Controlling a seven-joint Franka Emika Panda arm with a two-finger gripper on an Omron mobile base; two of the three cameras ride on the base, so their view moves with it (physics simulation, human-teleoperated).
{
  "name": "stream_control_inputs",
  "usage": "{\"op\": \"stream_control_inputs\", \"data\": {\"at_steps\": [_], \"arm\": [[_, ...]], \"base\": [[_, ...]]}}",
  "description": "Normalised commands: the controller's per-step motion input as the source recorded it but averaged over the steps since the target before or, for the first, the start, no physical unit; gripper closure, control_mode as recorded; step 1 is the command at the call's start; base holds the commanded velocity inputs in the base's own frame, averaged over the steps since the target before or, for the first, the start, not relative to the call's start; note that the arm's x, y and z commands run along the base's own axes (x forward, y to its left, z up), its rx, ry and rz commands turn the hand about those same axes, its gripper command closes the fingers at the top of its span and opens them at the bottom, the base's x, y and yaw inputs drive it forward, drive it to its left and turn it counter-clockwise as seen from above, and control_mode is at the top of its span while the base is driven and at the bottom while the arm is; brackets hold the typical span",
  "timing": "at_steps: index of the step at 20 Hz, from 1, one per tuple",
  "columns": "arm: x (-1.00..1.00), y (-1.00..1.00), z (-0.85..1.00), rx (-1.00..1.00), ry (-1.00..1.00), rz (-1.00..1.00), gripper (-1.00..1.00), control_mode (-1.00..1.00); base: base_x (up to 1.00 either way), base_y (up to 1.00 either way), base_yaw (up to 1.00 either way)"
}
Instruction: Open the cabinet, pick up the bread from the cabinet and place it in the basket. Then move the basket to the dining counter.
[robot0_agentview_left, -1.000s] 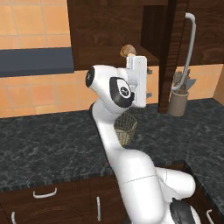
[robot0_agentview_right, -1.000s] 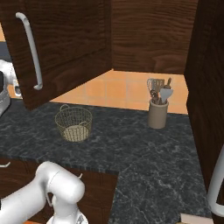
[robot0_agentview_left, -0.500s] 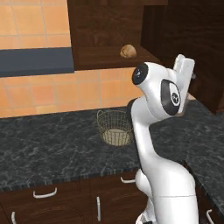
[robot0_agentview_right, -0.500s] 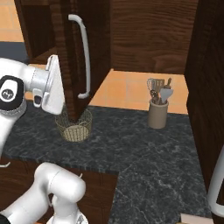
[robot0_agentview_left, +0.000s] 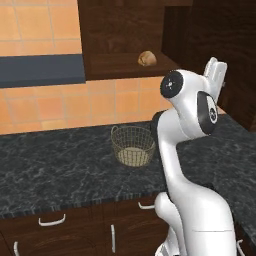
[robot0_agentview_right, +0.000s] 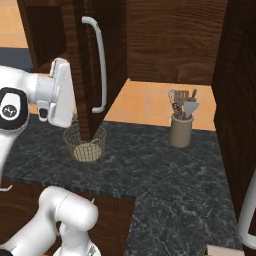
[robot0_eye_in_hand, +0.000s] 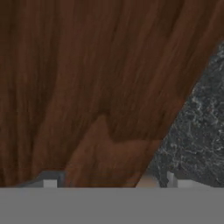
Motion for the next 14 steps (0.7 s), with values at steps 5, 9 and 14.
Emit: {"op": "stream_control_inputs", "data": {"at_steps": [5, 9, 14], "arm": [[0.0, 0.76, 0.2, 0.01, -0.04, 0.15, -1.0, -1.0], [-0.08, 0.57, 0.52, -0.07, 0.32, 0.29, -1.0, -1.0], [-0.22, 0.29, 0.35, -0.29, 0.48, 0.37, -1.0, -1.0]], "base": [[0.0, 0.0, 0.0], [0.0, 0.0, 0.0], [0.0, 0.0, 0.0]]}}
